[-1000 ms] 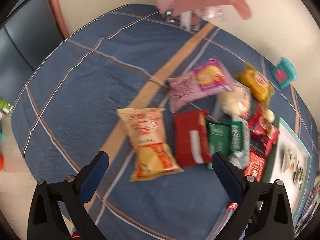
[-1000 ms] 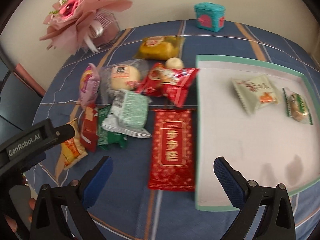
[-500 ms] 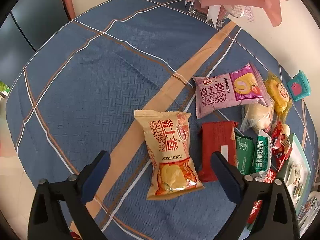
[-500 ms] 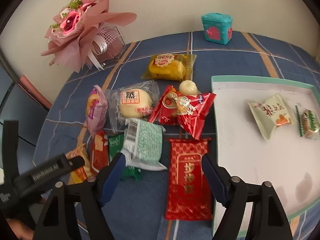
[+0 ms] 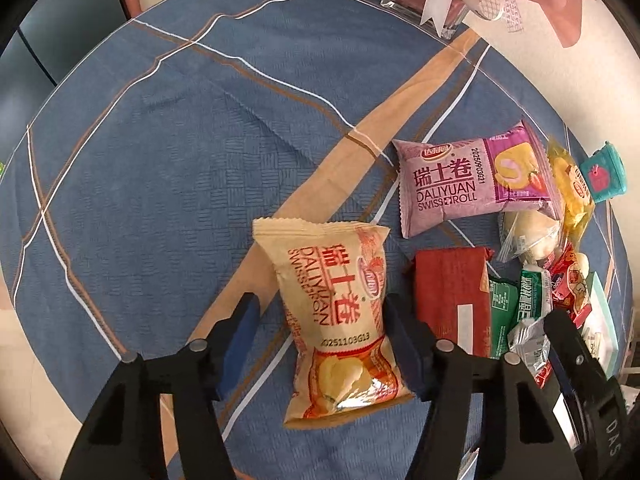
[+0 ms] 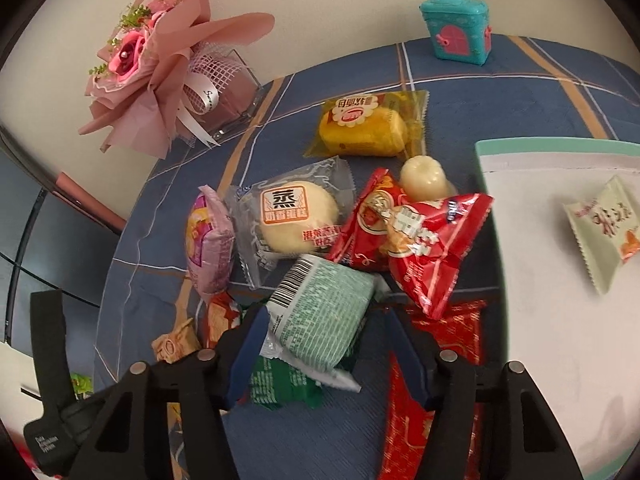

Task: Organize snacks
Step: 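Grasp the yellow Daliyuan swiss roll bag with the left gripper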

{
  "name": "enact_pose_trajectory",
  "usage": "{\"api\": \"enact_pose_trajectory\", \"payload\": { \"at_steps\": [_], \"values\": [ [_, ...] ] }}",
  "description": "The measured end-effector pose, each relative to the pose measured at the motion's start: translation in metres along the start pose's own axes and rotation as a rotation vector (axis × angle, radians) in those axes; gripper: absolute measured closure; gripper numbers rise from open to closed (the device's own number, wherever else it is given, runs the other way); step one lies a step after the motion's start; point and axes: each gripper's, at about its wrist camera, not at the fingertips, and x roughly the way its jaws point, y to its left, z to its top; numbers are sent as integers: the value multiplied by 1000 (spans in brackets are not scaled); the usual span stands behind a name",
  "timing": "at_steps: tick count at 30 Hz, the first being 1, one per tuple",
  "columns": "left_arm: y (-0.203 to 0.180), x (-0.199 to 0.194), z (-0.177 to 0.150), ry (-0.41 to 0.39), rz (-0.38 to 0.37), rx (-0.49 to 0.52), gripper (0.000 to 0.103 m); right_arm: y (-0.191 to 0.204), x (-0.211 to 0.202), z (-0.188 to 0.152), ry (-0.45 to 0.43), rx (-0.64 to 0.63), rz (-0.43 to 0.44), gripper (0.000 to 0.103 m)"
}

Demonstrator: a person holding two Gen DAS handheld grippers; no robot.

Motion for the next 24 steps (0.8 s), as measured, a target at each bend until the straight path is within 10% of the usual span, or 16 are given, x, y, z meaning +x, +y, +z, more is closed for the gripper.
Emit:
{"api": "enact_pose_trajectory", "payload": {
  "at_steps": [14, 24],
  "values": [
    [-32, 12, 17, -5, 38, 30, 42, 8, 6, 11, -5, 30, -1, 39],
    [-35, 5, 10, -2, 29, 13, 59, 1, -2, 6, 28, 30, -18, 67]
  ]
}}
